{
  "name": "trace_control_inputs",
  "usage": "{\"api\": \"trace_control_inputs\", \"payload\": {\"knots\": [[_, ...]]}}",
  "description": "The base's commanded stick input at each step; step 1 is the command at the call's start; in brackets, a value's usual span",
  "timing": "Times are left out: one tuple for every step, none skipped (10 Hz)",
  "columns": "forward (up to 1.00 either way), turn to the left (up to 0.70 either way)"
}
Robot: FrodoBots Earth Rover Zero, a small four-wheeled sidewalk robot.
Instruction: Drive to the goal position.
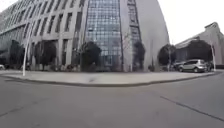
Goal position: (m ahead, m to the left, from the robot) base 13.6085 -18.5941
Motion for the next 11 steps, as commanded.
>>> {"api": "trace_control_inputs", "payload": {"knots": [[0.70, 0.00], [0.70, 0.00], [0.70, 0.00], [0.70, 0.00], [0.70, 0.00], [0.70, 0.00], [0.70, 0.00], [0.70, 0.00], [0.70, -0.14], [0.70, -0.14], [0.70, -0.14]]}}
